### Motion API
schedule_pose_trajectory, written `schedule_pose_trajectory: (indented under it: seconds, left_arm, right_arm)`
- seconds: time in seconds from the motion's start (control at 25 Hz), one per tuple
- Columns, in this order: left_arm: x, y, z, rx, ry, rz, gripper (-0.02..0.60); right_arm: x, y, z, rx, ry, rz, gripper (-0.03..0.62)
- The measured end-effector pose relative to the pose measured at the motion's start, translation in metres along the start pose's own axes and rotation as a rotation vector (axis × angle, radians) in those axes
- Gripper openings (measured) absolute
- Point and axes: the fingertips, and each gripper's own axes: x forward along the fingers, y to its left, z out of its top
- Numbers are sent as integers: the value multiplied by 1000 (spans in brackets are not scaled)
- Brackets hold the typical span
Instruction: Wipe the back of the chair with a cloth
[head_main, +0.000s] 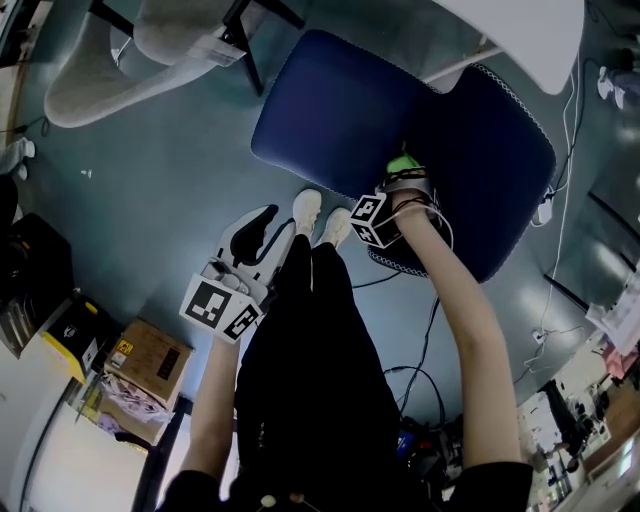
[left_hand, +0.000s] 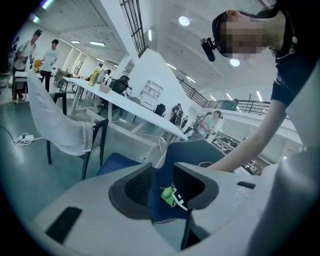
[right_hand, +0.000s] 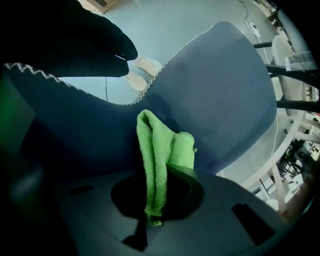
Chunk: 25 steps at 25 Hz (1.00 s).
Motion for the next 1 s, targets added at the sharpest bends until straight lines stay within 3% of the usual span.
schedule_pose_trajectory:
  seconds: [0.52, 1.0]
  left_arm:
    - [-12, 4, -6, -10, 1, -7, 130]
    - [-9, 1, -6, -13, 1, -17, 130]
  right_arm:
    - [-31, 37, 40, -26, -86, 148, 18]
    - [-72, 59, 72, 115, -385, 381, 18]
